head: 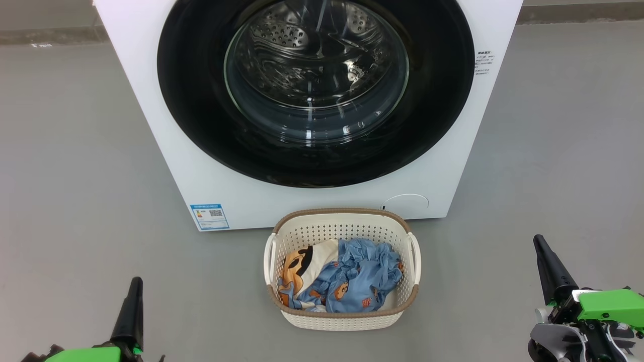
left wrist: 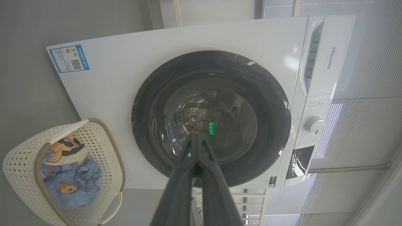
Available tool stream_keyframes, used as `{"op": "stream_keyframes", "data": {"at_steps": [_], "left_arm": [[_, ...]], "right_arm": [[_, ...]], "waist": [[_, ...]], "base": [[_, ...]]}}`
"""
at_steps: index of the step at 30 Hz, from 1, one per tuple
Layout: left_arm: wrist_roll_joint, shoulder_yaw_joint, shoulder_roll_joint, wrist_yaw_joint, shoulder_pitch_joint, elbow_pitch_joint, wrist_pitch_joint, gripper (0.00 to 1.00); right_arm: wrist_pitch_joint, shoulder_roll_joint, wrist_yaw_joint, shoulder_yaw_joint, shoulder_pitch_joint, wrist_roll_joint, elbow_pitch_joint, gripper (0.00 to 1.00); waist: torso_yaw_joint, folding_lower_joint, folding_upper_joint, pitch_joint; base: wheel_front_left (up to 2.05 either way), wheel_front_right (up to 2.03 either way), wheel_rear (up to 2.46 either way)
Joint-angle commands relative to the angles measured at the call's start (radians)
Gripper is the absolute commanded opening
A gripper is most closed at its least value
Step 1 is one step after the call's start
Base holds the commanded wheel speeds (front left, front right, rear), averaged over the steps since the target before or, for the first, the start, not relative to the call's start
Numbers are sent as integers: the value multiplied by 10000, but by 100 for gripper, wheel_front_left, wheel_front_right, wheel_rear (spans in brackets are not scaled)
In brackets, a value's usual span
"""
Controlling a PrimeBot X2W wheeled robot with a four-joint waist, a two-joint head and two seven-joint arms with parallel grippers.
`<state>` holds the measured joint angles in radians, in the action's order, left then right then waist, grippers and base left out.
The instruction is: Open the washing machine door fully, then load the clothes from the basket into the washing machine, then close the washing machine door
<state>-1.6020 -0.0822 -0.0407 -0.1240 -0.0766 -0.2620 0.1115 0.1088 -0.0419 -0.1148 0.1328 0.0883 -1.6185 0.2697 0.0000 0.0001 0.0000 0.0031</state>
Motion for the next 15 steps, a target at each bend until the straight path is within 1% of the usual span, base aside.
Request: {"op": "stream_keyframes", "data": {"at_steps": [1,15], "left_arm": [[-66,-317,-95,-67,-314,171,18,0],[-66,-316,-95,-67,-314,171,17,0]], "right_arm": [[48,-83,-159,-185,196,103,-249,0],[47,-83,-159,-186,196,101,-249,0]], "waist": [[0,-1,0,0],[0,-1,0,0]], "base": [[0,0,0],[0,0,0]]}}
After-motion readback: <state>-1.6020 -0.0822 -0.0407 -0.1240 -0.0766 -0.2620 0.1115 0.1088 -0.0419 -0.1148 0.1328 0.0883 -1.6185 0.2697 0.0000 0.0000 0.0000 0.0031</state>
